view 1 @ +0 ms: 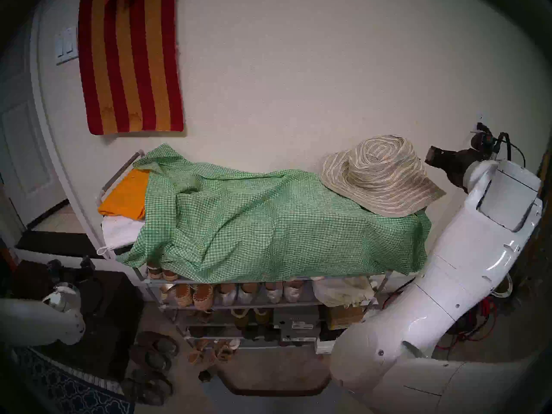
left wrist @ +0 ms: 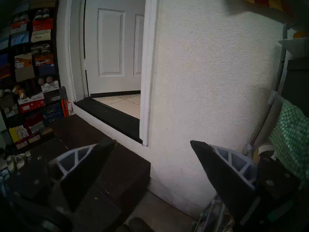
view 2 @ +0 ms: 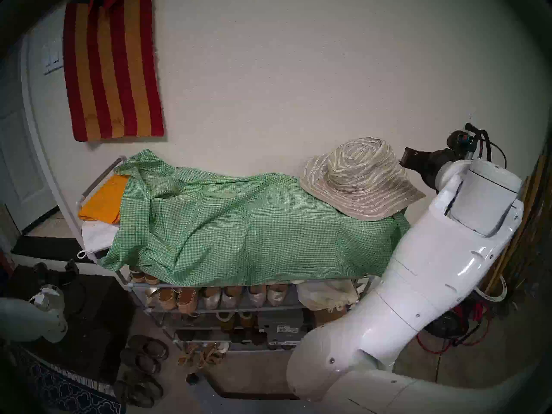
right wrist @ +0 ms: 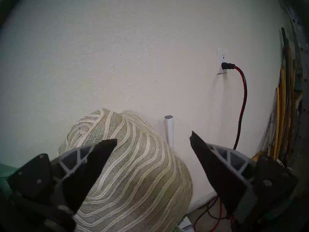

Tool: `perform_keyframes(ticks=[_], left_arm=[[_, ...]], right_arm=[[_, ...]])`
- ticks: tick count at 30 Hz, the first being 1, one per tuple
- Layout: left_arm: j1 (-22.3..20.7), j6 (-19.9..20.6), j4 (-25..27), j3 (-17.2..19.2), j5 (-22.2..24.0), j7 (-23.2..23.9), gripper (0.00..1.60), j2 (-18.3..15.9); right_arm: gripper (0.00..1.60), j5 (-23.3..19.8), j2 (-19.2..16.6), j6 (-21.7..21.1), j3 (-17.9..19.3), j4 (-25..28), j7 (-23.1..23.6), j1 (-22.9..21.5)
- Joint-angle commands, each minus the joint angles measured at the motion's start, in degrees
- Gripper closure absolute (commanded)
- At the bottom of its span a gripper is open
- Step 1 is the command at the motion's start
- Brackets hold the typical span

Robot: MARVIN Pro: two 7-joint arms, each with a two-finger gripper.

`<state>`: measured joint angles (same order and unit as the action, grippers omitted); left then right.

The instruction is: Lift the object off the cloth, cover the shoe rack with the cloth, put the object back

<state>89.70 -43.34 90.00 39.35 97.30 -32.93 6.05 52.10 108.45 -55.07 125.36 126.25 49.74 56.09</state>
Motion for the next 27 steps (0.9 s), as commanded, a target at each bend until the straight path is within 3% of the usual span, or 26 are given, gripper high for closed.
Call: perform_keyframes(ticks=[1,21,22,27], left_arm=[[-0.06,0.02,-0.04,0.06,0.03,-0.04,0.0,-0.03],[-0.05,0.01,-0.04,0.06,0.03,-0.03,0.0,-0.03],[-0.05,0.0,-0.04,0.06,0.03,-0.02,0.0,-0.03],[-0.04,0.0,-0.04,0.07,0.04,-0.02,0.0,-0.03]], right_arm=[[0.0,-0.81,2.31,0.07,-0.7,1.76,5.93,0.61],[0.0,-1.42,3.48,0.07,-0.52,2.75,5.97,0.65],[1.21,-1.34,3.55,0.07,-0.45,2.83,6.35,0.68],[1.21,-1.45,3.66,0.07,-0.43,2.85,6.08,0.6]])
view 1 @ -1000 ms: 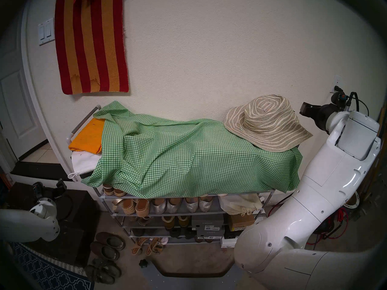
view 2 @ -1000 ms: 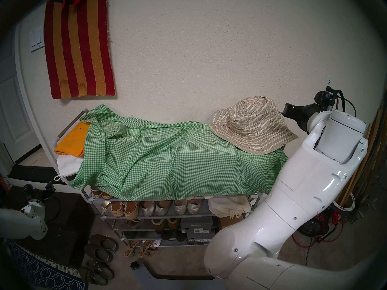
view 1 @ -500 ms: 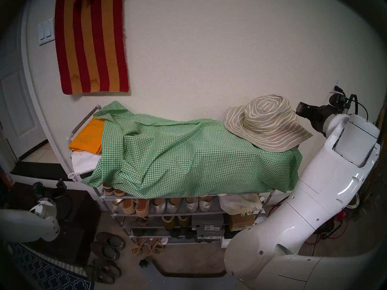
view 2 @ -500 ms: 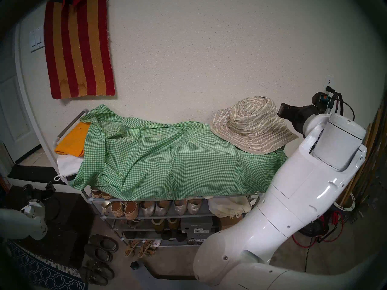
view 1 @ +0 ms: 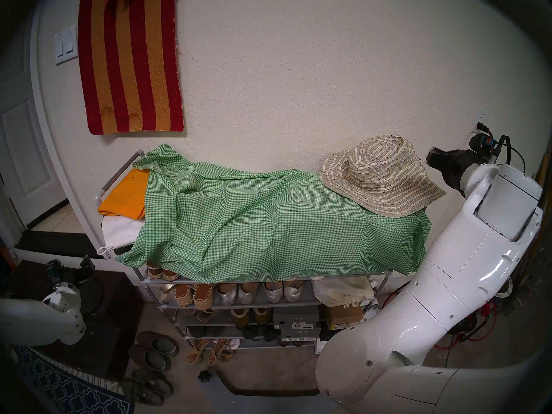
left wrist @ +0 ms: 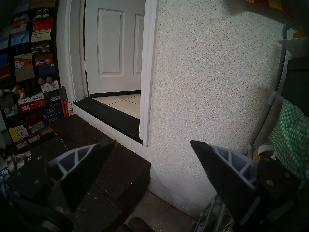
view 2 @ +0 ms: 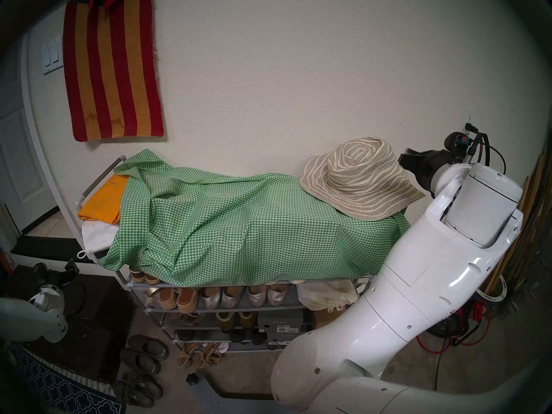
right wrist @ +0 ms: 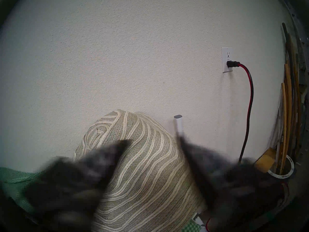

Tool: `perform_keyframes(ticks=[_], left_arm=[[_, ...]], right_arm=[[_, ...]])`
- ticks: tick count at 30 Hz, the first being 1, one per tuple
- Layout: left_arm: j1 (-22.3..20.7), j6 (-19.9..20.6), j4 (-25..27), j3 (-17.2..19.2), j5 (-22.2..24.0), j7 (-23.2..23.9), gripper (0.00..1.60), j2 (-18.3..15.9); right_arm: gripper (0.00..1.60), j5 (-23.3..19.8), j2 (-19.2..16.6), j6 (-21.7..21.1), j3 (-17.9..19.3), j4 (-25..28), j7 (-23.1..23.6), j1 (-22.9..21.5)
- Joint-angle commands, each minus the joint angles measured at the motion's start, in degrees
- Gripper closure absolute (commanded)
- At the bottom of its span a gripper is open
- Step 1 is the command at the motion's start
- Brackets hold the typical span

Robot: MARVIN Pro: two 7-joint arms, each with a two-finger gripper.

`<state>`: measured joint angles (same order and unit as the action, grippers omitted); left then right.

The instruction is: Lift the object off the cloth, cover the shoe rack with the cloth, put the object back

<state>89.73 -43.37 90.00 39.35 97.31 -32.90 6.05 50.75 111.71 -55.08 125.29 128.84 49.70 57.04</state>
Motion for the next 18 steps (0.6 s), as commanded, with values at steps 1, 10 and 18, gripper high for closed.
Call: perform_keyframes(ticks=[1,10,18], left_arm=[[-0.07,0.03,-0.04,0.07,0.03,-0.05,0.0,-0.03],[-0.07,0.02,-0.04,0.07,0.03,-0.04,0.0,-0.03],[-0.07,0.02,-0.04,0.07,0.04,-0.03,0.0,-0.03]], right_arm=[[1.21,-0.17,0.44,0.08,-0.41,0.24,5.76,-0.38],[1.21,-0.13,0.67,0.08,-0.28,0.25,5.74,-0.58],[0.0,0.18,0.82,0.08,-0.1,0.14,6.35,-0.74]])
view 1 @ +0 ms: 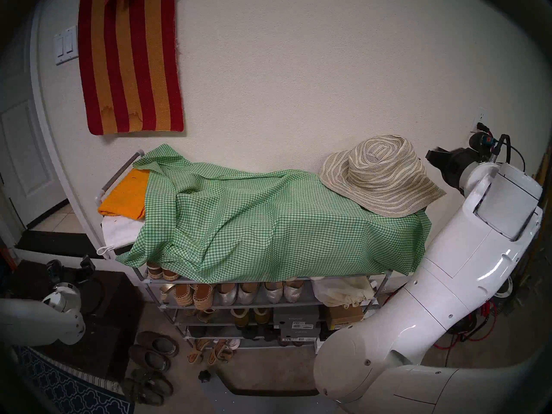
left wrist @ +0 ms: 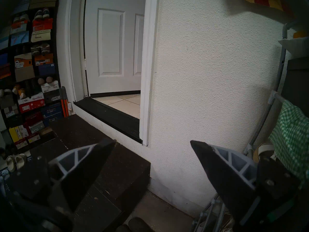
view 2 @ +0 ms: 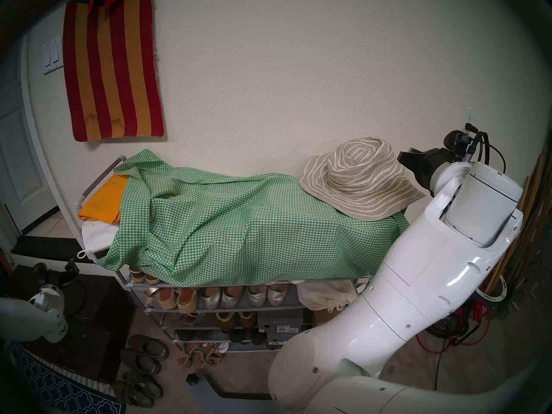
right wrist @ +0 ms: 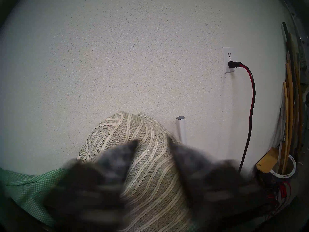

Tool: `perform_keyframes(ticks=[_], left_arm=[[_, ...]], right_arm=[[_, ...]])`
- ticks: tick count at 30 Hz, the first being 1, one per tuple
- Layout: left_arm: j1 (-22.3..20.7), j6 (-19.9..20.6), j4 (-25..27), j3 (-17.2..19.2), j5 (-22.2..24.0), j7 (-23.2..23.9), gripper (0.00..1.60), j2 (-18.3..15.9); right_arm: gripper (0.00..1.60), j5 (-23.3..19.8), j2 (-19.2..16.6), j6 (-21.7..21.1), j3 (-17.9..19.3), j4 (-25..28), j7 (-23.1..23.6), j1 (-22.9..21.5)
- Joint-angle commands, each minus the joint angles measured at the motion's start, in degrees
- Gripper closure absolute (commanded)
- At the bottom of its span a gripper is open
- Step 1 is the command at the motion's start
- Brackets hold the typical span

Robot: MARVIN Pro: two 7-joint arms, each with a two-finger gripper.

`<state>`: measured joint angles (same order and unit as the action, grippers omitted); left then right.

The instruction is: Lift the object off the cloth, cover the shoe rack with the cloth, put the object back

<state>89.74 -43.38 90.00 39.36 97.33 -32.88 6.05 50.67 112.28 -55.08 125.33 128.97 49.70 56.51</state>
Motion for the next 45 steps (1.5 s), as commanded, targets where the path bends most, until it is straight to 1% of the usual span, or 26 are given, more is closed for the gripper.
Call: perform_keyframes(ticks=[1,2,4,10,11,12,14,15,16,17,19,21,22,25,30,35,36,43,44,45], left_arm=[[-0.07,0.03,-0.04,0.07,0.03,-0.05,0.0,-0.04],[-0.07,0.03,-0.04,0.07,0.03,-0.05,0.0,-0.04],[-0.07,0.03,-0.04,0.07,0.02,-0.05,0.0,-0.04],[-0.07,0.02,-0.04,0.07,0.02,-0.04,0.0,-0.04],[-0.07,0.02,-0.04,0.07,0.02,-0.04,0.0,-0.04],[-0.06,0.02,-0.04,0.07,0.02,-0.04,0.0,-0.04],[-0.06,0.01,-0.04,0.07,0.02,-0.04,0.0,-0.04],[-0.06,0.01,-0.04,0.07,0.02,-0.03,0.0,-0.04],[-0.06,0.01,-0.04,0.07,0.02,-0.03,0.0,-0.04],[-0.06,0.01,-0.04,0.07,0.02,-0.03,0.0,-0.04],[-0.06,0.01,-0.04,0.07,0.02,-0.03,0.0,-0.04],[-0.06,0.01,-0.04,0.07,0.02,-0.03,0.0,-0.04],[-0.06,0.01,-0.04,0.07,0.02,-0.02,0.0,-0.04],[-0.06,0.0,-0.04,0.07,0.02,-0.02,0.0,-0.04],[-0.05,0.0,-0.04,0.07,0.02,-0.01,0.0,-0.04],[-0.05,0.0,-0.04,0.07,0.03,-0.01,0.0,-0.04],[-0.05,0.0,-0.04,0.07,0.03,-0.01,0.0,-0.04],[-0.05,0.0,-0.04,0.07,0.03,0.0,0.0,-0.04],[-0.05,0.0,-0.04,0.07,0.03,0.0,0.0,-0.04],[-0.05,0.0,-0.04,0.07,0.03,0.0,0.0,-0.04]], right_arm=[[0.0,0.21,0.28,0.08,-0.21,-0.08,6.0,-0.25],[0.0,0.18,0.33,0.08,-0.27,-0.24,5.54,-0.31],[0.0,0.48,0.13,0.08,-0.34,-0.61,6.22,-0.1],[0.0,0.52,-0.12,0.08,-0.72,-2.67,6.16,0.14],[0.0,0.28,-0.09,0.08,-1.19,-3.27,5.39,0.09],[0.0,0.37,-0.17,0.08,-1.46,-3.65,6.41,0.18],[0.0,0.09,-0.11,0.08,-2.35,-4.5,5.29,0.11],[0.0,0.08,-0.01,0.08,-2.57,-4.86,6.47,0.02],[0.0,-0.11,0.01,0.08,-3.21,-5.27,5.56,-0.01],[0.0,0.1,-0.05,0.08,-3.5,-5.58,6.68,0.05],[0.0,-0.13,-0.13,0.08,-4.7,-6.27,5.54,0.12],[0.0,-0.11,-0.21,0.08,-5.27,-6.82,6.53,0.2],[0.0,-0.3,-0.22,0.08,-5.66,-7.08,5.6,0.21],[0.0,-0.51,-0.48,0.08,-6.08,-7.99,5.92,0.47],[0.0,-0.74,-1.86,0.08,-5.81,-9.83,5.75,1.89],[0.0,-0.78,-3.55,0.08,-4.39,-10.09,6.61,3.71],[0.0,-1.0,-3.65,0.08,-4.14,-10.02,5.71,3.84],[0.0,-1.69,-4.1,0.08,-3.73,-9.35,5.85,4.37],[0.0,-1.84,-4.14,0.08,-3.73,-9.17,6.73,4.42],[0.0,-2.18,-4.14,0.08,-3.96,-9.18,5.9,4.42]])
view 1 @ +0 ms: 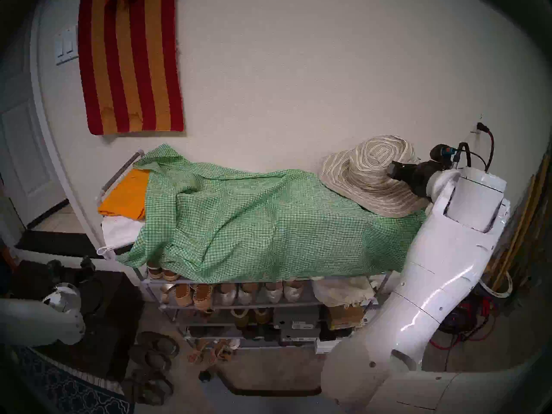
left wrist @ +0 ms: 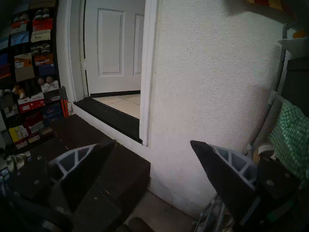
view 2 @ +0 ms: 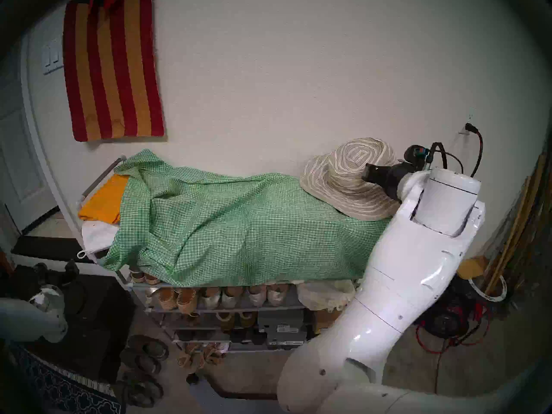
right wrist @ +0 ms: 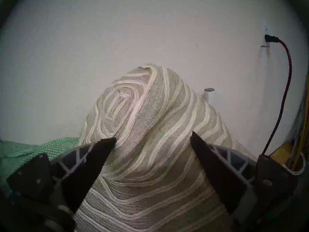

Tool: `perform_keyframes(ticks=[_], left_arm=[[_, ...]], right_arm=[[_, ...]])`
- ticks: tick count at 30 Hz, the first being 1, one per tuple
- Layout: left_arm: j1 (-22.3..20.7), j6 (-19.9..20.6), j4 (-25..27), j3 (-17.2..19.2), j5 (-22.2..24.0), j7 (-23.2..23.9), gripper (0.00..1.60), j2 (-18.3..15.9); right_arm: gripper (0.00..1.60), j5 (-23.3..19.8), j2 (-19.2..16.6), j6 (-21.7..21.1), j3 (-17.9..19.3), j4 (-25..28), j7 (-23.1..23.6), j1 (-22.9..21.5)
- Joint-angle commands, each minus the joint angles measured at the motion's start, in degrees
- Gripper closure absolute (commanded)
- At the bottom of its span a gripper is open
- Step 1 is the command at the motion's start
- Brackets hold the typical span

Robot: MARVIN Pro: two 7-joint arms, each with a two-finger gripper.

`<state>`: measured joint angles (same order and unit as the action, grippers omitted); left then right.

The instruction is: Lift the object off the cloth, cover the shoe rack with the cloth, put the object back

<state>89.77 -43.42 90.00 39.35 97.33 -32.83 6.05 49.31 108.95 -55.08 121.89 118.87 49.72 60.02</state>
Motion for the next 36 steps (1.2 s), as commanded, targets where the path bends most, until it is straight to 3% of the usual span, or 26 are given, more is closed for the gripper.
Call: perform_keyframes(ticks=[1,6,7,8,9,10,11,15,16,21,22,23,24,36], left_arm=[[-0.08,0.03,-0.04,0.07,0.03,-0.05,0.0,-0.04],[-0.08,0.03,-0.04,0.07,0.03,-0.05,0.0,-0.04],[-0.08,0.03,-0.04,0.07,0.03,-0.05,0.0,-0.04],[-0.08,0.03,-0.04,0.07,0.03,-0.05,0.0,-0.04],[-0.08,0.03,-0.04,0.07,0.03,-0.05,0.0,-0.04],[-0.08,0.02,-0.04,0.07,0.04,-0.05,0.0,-0.04],[-0.08,0.02,-0.04,0.07,0.04,-0.05,0.0,-0.04],[-0.08,0.03,-0.04,0.07,0.04,-0.05,0.0,-0.04],[-0.08,0.03,-0.04,0.07,0.04,-0.05,0.0,-0.04],[-0.08,0.02,-0.04,0.08,0.04,-0.05,0.0,-0.04],[-0.08,0.02,-0.04,0.08,0.04,-0.05,0.0,-0.04],[-0.08,0.02,-0.04,0.08,0.04,-0.05,0.0,-0.04],[-0.08,0.02,-0.04,0.08,0.04,-0.05,0.0,-0.04],[-0.07,0.01,-0.04,0.07,0.05,-0.04,0.0,-0.04]], right_arm=[[0.0,-1.0,-0.84,0.08,-0.69,1.0,6.17,0.94],[0.0,-2.52,-1.01,0.08,-2.54,0.95,5.22,1.09],[0.19,-2.64,-1.08,0.08,-2.66,1.07,6.43,1.17],[0.85,-2.74,-1.15,0.08,-2.81,1.12,7.33,1.24],[1.08,-3.19,-1.32,0.08,-3.29,1.2,6.58,1.42],[1.51,-3.45,-1.52,0.08,-3.72,1.17,5.97,1.63],[1.6,-3.67,-1.67,0.08,-4.0,1.1,5.73,1.8],[1.6,-4.48,-2.3,0.08,-4.76,1.36,7.78,2.5],[1.6,-5.14,-2.22,0.08,-5.23,1.45,6.01,2.39],[1.6,-6.03,-1.8,0.08,-5.79,1.86,6.01,1.88],[1.1,-6.15,-1.71,0.08,-5.86,1.78,6.04,1.78],[0.83,-6.44,-1.5,0.08,-5.9,1.53,5.81,1.52],[0.0,-6.6,-1.33,0.08,-5.97,1.44,5.89,1.32],[0.0,-8.29,-1.21,0.08,-4.43,-2.27,5.13,-3.17]])
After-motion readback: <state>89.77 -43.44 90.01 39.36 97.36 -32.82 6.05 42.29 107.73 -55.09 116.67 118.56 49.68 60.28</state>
